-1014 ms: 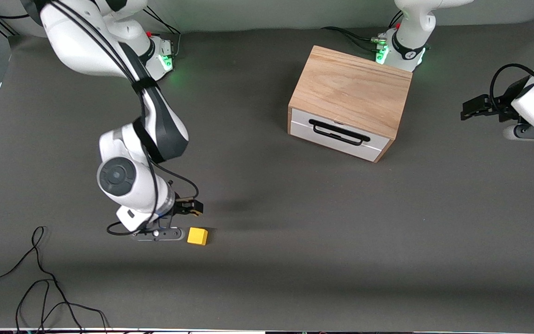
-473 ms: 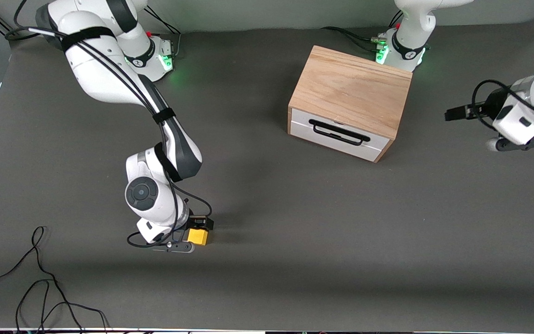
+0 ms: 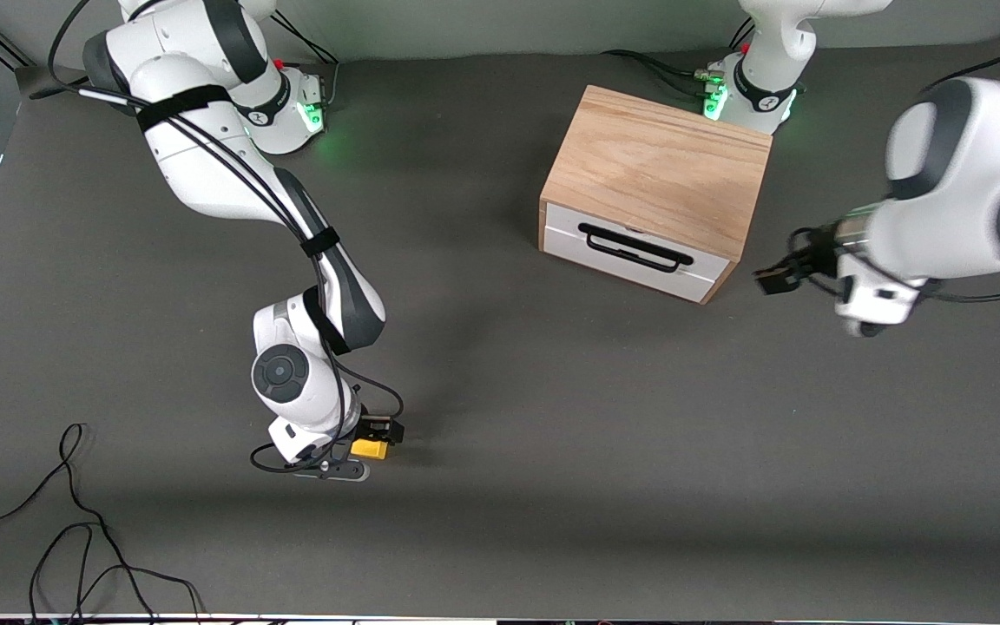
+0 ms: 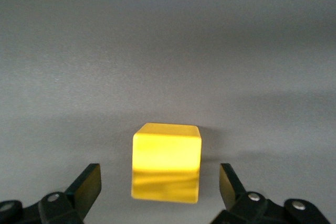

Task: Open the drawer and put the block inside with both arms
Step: 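Close the right gripper on the cube while the left gripper reaches the drawer handle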

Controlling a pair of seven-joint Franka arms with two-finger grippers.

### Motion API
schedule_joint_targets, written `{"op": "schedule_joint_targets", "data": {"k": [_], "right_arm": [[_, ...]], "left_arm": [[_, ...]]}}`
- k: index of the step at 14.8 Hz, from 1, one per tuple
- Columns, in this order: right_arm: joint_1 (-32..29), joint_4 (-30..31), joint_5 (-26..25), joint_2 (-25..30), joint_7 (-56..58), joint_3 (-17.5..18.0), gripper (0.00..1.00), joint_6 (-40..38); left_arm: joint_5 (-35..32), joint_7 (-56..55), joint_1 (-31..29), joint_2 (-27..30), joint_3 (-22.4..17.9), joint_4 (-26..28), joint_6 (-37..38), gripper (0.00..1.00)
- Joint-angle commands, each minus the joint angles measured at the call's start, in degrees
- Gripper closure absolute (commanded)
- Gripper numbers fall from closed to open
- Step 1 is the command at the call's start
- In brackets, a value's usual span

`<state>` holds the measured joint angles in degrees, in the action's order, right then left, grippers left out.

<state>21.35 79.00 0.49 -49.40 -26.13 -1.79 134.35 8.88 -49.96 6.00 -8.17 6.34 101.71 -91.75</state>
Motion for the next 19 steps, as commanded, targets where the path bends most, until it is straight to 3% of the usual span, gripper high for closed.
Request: {"op": "schedule_joint_targets", "data": {"k": [1, 3, 6, 9, 11, 16, 19], "right_arm": [[0.27, -0.6, -0.58, -1.57, -1.56, -0.4, 0.0, 2.75], [0.18, -0.6, -0.58, -2.8, -1.56, -0.4, 0.0, 4.34], [0.09, -0.6, -0.4, -2.9, -1.64, -0.66, 0.04, 4.43], [0.18, -0.6, -0.4, -2.81, -1.56, -0.67, 0.48, 4.43], [0.09, -0.6, -0.58, -2.81, -1.56, -0.67, 0.63, 4.43], [0.0, -0.52, -0.66, -0.89, -1.12, -0.75, 0.64, 2.42], [0.0, -0.87, -0.66, 5.25, -0.59, -0.75, 0.64, -7.4]], "left_arm": [[-0.35, -10.39, 3.4, -1.67, -0.72, 2.6, -3.77, 0.0], [-0.44, -15.58, 4.89, -2.46, -0.63, 4.45, -7.02, 0.0], [-3.15, -25.59, 12.0, -7.54, -0.72, 4.37, -11.42, 0.0], [-2.99, -28.17, 15.61, -11.33, -0.63, 4.11, -15.46, 0.0], [-3.08, -31.33, 17.64, -13.01, -0.63, 4.02, -16.35, 0.0], [-2.81, -32.13, 19.49, -13.98, -0.46, 4.2, -14.68, 0.0], [-2.99, -31.96, 19.49, -15.12, -0.46, 3.94, -15.91, 0.02]]}}
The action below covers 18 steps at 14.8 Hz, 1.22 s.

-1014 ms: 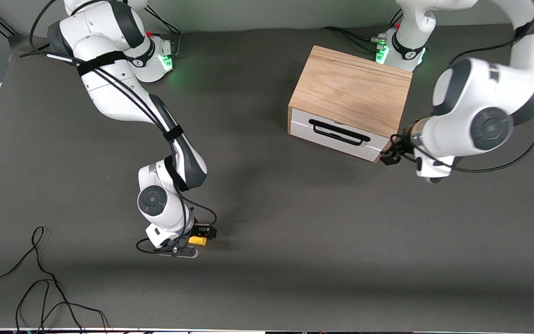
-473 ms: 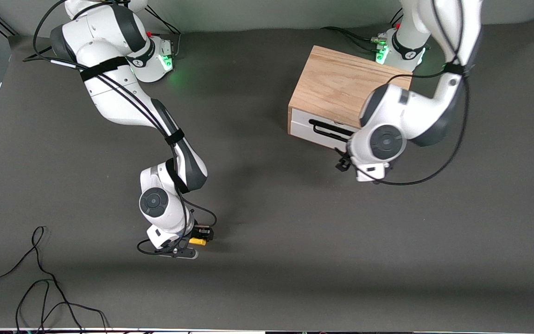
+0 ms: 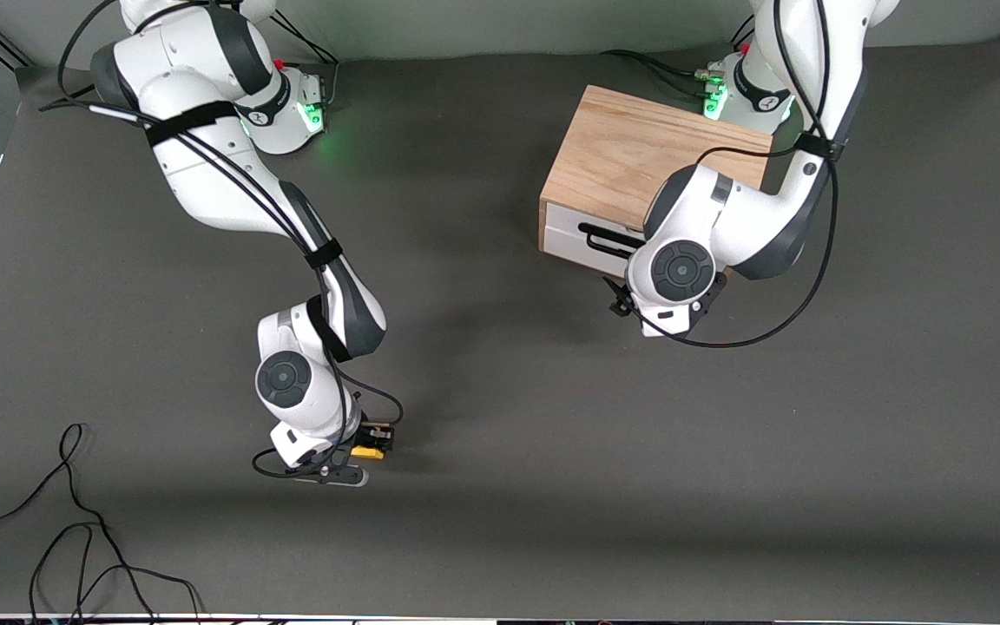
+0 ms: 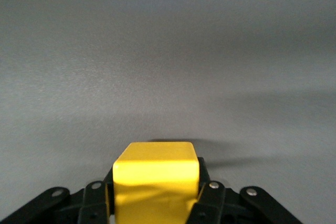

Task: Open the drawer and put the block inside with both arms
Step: 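Lift the cube with the right gripper while the left gripper grips the handle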

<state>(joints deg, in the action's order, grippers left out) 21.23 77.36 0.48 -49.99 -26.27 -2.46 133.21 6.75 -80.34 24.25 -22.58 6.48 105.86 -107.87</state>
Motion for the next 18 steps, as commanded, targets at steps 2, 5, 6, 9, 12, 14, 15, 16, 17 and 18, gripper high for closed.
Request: {"op": "schedule_joint_targets", "data": {"k": [2, 5, 6, 9, 12, 14, 15, 16, 17, 18], "right_arm": [[-0.05, 0.68, -0.66, 10.5, 1.39, -0.18, 0.64, -12.51], [-1.19, 0.07, -0.66, 16.57, 4.12, -0.18, 0.64, -21.83], [-1.37, 0.24, -0.66, 18.76, 5.6, -0.26, 0.64, -25.08], [-4.0, 0.5, -0.57, 24.83, 11.49, -0.26, 0.64, -34.75], [-7.86, 1.82, -0.22, 31.59, 17.99, -0.7, 0.64, -42.32], [-8.05, 6.89, -0.05, 37.56, 20.73, -2.89, 0.64, -42.95], [-8.05, 9.79, 0.13, 40.73, 21.0, -3.77, 0.64, -42.52], [-8.05, 13.04, 0.13, 43.8, 21.09, -4.04, 0.64, -42.16], [-8.05, 15.68, 0.04, 46.44, 21.09, -4.48, 0.64, -41.73], [-7.96, 18.06, 0.04, 48.82, 21.09, -5.53, 0.64, -41.46]], "left_arm": [[-1.21, -1.57, 0.89, -0.62, -0.59, -0.82, -1.55, 0.04], [-0.95, -1.57, 0.71, -0.71, -0.68, -1.53, -3.22, 0.04], [-1.21, -1.57, 0.97, -0.45, -0.68, -1.53, -3.75, 0.07], [-1.56, -1.75, 1.94, 1.66, -0.59, -1.53, -5.76, 0.08], [-1.56, -1.75, 3.26, 1.58, -0.59, -0.92, -10.59, 0.06], [-1.56, -1.66, 3.7, 0.61, -0.59, 0.05, -12.79, 0.04], [-1.56, -1.57, 3.61, 0.52, -0.59, 0.66, -13.33, 0.04], [-1.65, -1.48, 3.61, 0.52, -0.59, 1.02, -13.33, 0.04], [-1.65, -1.48, 3.44, 0.61, -0.59, 1.37, -13.33, 0.04], [-1.65, -1.48, 3.44, 0.61, -0.59, 1.37, -13.51, 0.04]]}}
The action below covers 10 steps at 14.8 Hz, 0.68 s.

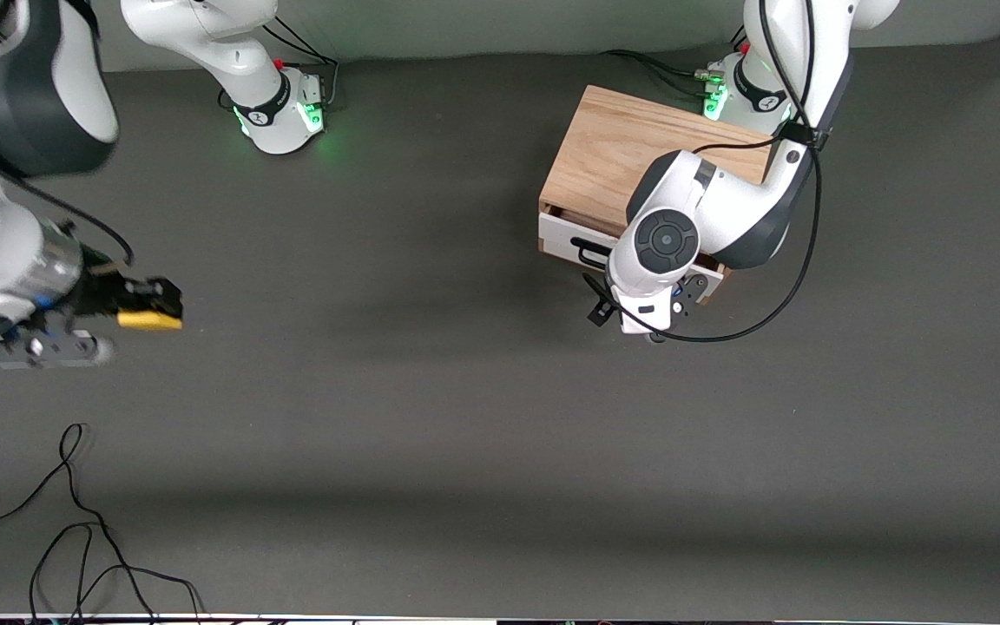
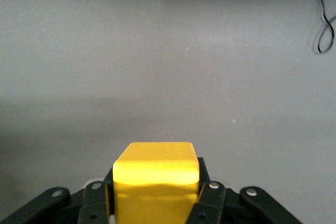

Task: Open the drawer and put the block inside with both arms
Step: 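Lift the cube with the right gripper while the left gripper grips the handle, then pull the drawer open by its handle with the left gripper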

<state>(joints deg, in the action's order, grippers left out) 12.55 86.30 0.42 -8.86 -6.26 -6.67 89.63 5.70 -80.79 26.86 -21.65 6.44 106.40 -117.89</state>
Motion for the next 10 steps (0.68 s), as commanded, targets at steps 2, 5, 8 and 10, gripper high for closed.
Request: {"op": "schedule_joint_targets", "data": {"k": [2, 5, 8, 10], "right_arm": [[0.72, 14.23, 0.11, 12.44, 2.82, -2.29, 0.64, 4.22], [0.81, 18.64, 0.11, 15.98, 3.54, -3.88, 0.64, 6.34], [0.81, 19.17, -0.15, 15.98, 3.54, -4.75, 0.64, 6.61], [0.81, 19.26, -0.33, 15.98, 3.54, -5.2, 0.64, 6.61]], "left_arm": [[-0.6, -1.03, 0.74, -0.41, -0.55, 1.18, -4.45, 0.03], [-0.69, -0.95, 0.65, -0.15, -0.64, 1.36, -6.99, 0.03], [-0.69, -0.24, 0.47, 0.03, -0.64, 1.35, -13.31, 0.02], [-0.69, -0.15, 0.3, -0.5, -0.64, 1.35, -17.09, 0.02]]}}
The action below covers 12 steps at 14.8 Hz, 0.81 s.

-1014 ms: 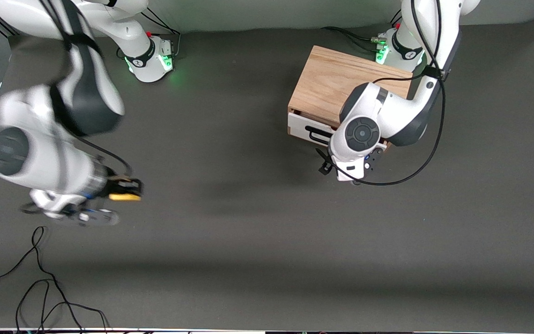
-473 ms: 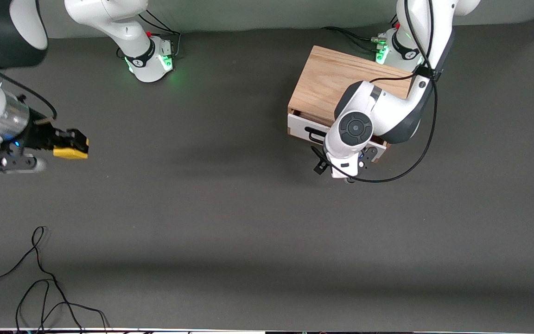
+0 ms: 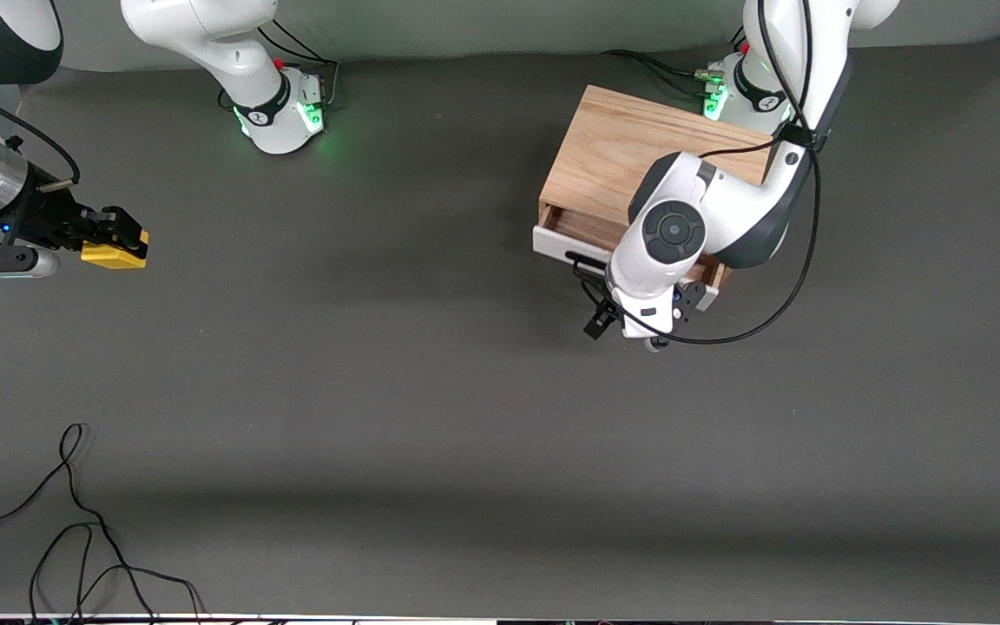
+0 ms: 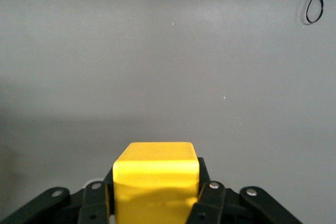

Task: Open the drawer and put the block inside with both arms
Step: 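Pull the drawer open by its handle with the left gripper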

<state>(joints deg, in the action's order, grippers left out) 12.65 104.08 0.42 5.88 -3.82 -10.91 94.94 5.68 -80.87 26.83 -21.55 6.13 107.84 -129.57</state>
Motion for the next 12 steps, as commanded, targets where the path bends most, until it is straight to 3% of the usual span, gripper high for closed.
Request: {"op": "schedule_joint_targets", "data": {"k": [1, 9, 12], "right_arm": [[0.71, 1.47, -0.5, 1.15, 1.01, -0.96, 0.64, 1.22], [0.89, 1.03, -0.59, 0.62, 0.22, -0.96, 0.64, 1.13], [0.97, 0.86, -0.59, 0.44, -0.13, -0.87, 0.64, 1.04]], "left_arm": [[-0.67, -0.08, 0.33, -0.77, -0.33, -0.09, -6.74, 0.02], [-0.76, 0.01, 1.03, -0.69, -0.33, -0.09, -17.38, 0.02], [-0.76, 0.01, 0.86, -0.34, -0.33, -0.61, -18.27, 0.02]]}}
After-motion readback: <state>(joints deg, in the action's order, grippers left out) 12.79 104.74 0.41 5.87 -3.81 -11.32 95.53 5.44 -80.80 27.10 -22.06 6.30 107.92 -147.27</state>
